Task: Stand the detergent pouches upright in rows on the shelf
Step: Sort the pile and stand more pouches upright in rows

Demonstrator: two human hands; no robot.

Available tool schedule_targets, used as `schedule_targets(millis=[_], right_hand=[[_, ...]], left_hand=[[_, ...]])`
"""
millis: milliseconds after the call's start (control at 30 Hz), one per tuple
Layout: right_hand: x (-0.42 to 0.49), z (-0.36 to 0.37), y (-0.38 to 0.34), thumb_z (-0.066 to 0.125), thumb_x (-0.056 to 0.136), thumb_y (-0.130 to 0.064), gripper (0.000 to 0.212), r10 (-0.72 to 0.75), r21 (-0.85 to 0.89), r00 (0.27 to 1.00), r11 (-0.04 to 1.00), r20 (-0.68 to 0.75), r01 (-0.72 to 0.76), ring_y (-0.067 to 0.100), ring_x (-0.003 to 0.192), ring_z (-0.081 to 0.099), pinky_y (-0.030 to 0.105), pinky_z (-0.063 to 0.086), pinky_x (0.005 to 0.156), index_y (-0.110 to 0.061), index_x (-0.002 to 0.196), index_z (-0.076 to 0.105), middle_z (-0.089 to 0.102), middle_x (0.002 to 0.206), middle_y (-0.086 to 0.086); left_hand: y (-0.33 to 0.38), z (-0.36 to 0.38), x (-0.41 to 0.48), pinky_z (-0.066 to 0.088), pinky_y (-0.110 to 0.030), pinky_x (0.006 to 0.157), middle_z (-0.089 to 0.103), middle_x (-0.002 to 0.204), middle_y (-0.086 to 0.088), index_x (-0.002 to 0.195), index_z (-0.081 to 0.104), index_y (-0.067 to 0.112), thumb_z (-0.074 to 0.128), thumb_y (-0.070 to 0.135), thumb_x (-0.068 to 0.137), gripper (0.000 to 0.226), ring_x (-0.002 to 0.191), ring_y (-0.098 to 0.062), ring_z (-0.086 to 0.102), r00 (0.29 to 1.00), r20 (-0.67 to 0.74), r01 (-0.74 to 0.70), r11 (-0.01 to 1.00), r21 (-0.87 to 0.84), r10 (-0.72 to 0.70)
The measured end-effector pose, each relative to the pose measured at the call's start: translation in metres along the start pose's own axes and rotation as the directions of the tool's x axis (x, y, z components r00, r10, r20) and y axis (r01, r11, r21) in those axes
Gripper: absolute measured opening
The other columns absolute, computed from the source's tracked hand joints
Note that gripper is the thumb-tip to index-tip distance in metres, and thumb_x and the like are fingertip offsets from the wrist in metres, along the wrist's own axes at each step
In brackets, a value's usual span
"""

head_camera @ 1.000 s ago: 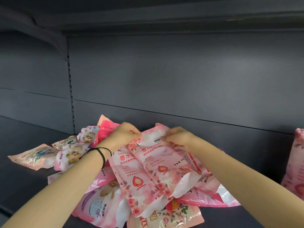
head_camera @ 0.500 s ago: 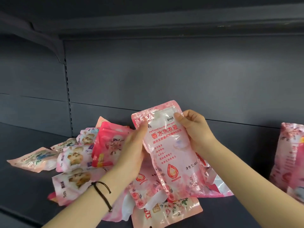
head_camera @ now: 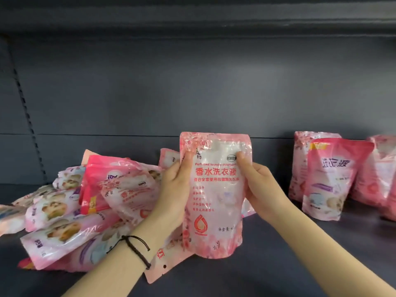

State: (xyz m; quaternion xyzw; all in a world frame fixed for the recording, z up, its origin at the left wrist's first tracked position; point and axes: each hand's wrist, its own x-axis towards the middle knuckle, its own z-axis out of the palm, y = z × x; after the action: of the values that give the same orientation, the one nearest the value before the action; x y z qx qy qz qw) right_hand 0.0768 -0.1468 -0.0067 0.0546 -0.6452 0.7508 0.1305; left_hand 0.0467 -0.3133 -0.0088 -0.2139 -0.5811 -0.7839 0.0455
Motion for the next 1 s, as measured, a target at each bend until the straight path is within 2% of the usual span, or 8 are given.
schedule_targets(millis=[133, 333, 400, 600, 733, 800, 900, 1000], right_hand=[[-0.019, -0.033, -0.018, 0.057, 0.082, -0.052, 0.047, -0.081, 0.064, 0.994, 0.994, -0.070, 0.085, 0.025, 0.096, 0.071, 0.034, 0.059, 0.076, -0.010, 0.094, 0.075, 0.074, 0.103, 0.011], [-0.044, -0.108, -0.036, 0.060, 0.078, -0.052, 0.043, -0.074, 0.108, 0.982, 0.990, -0.171, 0.094, 0.026, 0.091, 0.072, 0.036, 0.059, 0.068, -0.012, 0.081, 0.077, 0.074, 0.098, 0.012], [-0.052, -0.138, -0.040, 0.058, 0.079, -0.052, 0.045, -0.075, 0.086, 0.982, 0.992, -0.176, 0.091, 0.026, 0.088, 0.073, 0.036, 0.059, 0.064, -0.011, 0.081, 0.077, 0.075, 0.097, 0.012], [-0.070, -0.212, -0.037, 0.056, 0.085, -0.050, 0.043, -0.114, -0.062, 0.962, 0.993, -0.250, 0.101, 0.022, 0.087, 0.073, 0.029, 0.058, 0.062, -0.013, 0.081, 0.077, 0.075, 0.095, 0.009], [-0.084, -0.238, -0.031, 0.055, 0.093, -0.039, 0.029, -0.170, -0.143, 0.970, 0.979, -0.172, 0.146, 0.017, 0.093, 0.072, 0.024, 0.057, 0.069, -0.015, 0.103, 0.069, 0.075, 0.101, 0.002], [-0.095, -0.245, -0.023, 0.062, 0.091, -0.028, 0.021, -0.203, -0.248, 0.974, 0.953, -0.100, 0.173, 0.013, 0.096, 0.070, 0.023, 0.057, 0.073, -0.023, 0.111, 0.061, 0.073, 0.105, -0.004], [-0.108, -0.252, -0.005, 0.070, 0.085, -0.012, 0.055, -0.151, -0.393, 0.988, 0.911, -0.040, 0.124, 0.011, 0.096, 0.068, 0.028, 0.059, 0.075, -0.031, 0.128, 0.041, 0.067, 0.111, -0.006], [-0.111, -0.253, 0.007, 0.069, 0.083, -0.006, 0.082, -0.122, -0.542, 0.993, 0.834, -0.001, 0.102, 0.011, 0.093, 0.067, 0.032, 0.059, 0.075, -0.030, 0.143, 0.019, 0.062, 0.114, -0.007]], left_hand=[[0.001, 0.043, -0.002, 0.055, -0.017, 0.064, 0.075, 0.095, 0.004, 0.096, 0.072, 0.023, 0.048, 0.055, 0.089, 0.040, 0.089, -0.010, 0.071, 0.996, 0.087, -0.011, 1.000, -0.020, 0.012], [-0.027, 0.131, -0.009, 0.055, -0.018, 0.060, 0.076, 0.089, 0.004, 0.079, 0.074, 0.032, 0.048, 0.058, 0.087, 0.037, 0.081, -0.009, 0.072, 0.993, 0.121, 0.011, 0.999, -0.035, -0.007], [-0.041, 0.161, -0.012, 0.058, -0.021, 0.066, 0.075, 0.094, 0.002, 0.078, 0.074, 0.036, 0.047, 0.057, 0.088, 0.036, 0.085, -0.010, 0.071, 0.991, 0.131, 0.010, 0.999, -0.036, -0.005], [-0.078, 0.229, -0.028, 0.054, -0.016, 0.069, 0.074, 0.096, 0.003, 0.089, 0.071, 0.032, 0.047, 0.045, 0.095, 0.028, 0.090, -0.009, 0.070, 0.996, 0.089, -0.006, 0.999, -0.046, 0.010], [-0.083, 0.239, -0.044, 0.051, -0.010, 0.070, 0.071, 0.103, 0.015, 0.109, 0.062, 0.033, 0.052, 0.041, 0.093, 0.020, 0.096, 0.001, 0.066, 0.993, 0.082, -0.088, 0.996, 0.033, 0.086], [-0.088, 0.231, -0.055, 0.048, -0.008, 0.073, 0.067, 0.111, 0.022, 0.125, 0.046, 0.043, 0.059, 0.038, 0.089, 0.038, 0.103, 0.006, 0.062, 0.986, 0.126, -0.126, 0.985, 0.117, 0.112], [-0.100, 0.211, -0.073, 0.049, -0.007, 0.072, 0.056, 0.119, 0.020, 0.129, 0.018, 0.068, 0.071, 0.029, 0.084, 0.080, 0.102, 0.007, 0.060, 0.979, 0.190, -0.124, 0.949, 0.289, 0.070], [-0.112, 0.201, -0.082, 0.047, -0.004, 0.067, 0.044, 0.122, 0.027, 0.126, 0.007, 0.075, 0.074, 0.016, 0.082, 0.100, 0.100, 0.006, 0.062, 0.959, 0.282, -0.118, 0.891, 0.439, -0.012]])
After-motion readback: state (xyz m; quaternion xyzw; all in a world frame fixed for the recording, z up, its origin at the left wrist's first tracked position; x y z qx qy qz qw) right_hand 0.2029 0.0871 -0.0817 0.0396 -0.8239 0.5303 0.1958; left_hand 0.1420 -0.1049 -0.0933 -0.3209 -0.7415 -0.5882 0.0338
